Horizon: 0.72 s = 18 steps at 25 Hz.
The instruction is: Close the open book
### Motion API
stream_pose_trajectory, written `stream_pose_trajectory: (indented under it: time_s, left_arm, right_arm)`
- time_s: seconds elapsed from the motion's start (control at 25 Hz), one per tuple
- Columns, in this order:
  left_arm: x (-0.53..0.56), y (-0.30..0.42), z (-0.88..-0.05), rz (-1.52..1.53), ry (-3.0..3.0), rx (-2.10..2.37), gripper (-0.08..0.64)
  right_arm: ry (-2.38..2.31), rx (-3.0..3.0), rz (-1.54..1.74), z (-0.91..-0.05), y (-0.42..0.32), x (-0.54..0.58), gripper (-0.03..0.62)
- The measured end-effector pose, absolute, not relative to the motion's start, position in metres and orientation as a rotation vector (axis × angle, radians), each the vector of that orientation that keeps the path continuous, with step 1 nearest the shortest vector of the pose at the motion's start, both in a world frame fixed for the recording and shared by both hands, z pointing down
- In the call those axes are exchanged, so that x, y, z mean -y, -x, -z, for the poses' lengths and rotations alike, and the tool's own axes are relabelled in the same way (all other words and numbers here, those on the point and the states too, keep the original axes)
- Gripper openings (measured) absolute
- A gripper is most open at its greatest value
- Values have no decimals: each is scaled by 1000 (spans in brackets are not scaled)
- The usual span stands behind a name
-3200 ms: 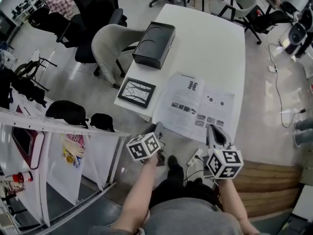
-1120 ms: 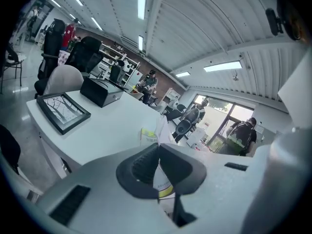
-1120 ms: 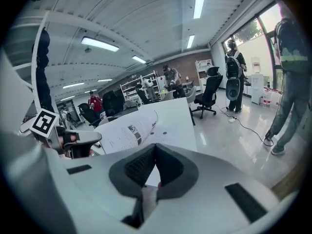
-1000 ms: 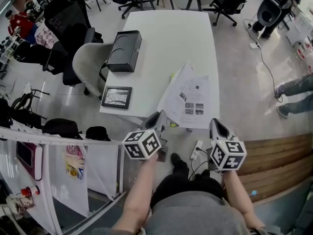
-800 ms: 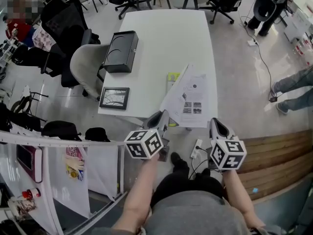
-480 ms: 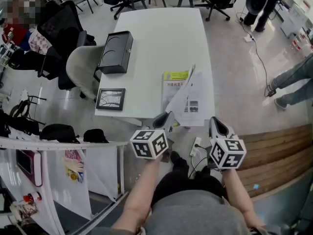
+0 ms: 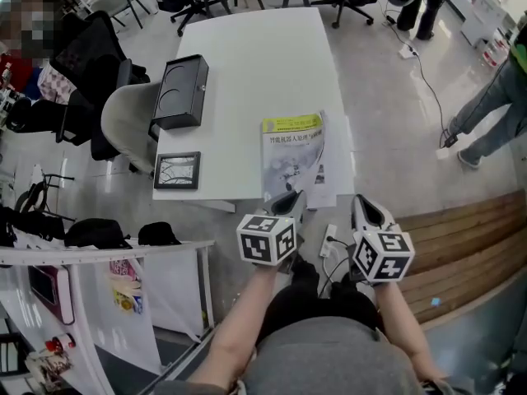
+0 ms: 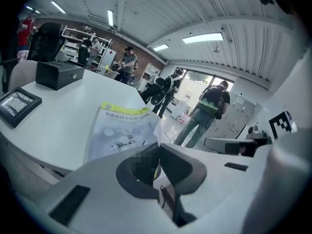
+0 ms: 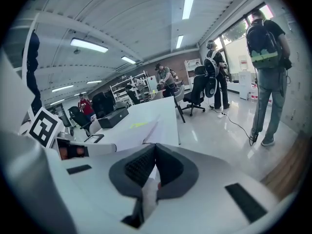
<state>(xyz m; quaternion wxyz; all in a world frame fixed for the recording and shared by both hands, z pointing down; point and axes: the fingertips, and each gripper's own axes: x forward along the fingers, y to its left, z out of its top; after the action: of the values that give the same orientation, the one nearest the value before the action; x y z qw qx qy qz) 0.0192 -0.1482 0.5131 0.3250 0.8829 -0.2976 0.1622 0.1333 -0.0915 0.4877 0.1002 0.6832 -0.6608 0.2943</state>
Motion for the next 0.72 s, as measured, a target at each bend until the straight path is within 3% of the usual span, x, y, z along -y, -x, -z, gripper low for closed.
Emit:
stream_pose_trajectory:
  time_s: [0.72]
  left_arm:
    - [121, -63, -545, -749, -2407, 723, 14]
  right_arm:
    - [-2058, 1918, -898, -491, -151, 72, 5]
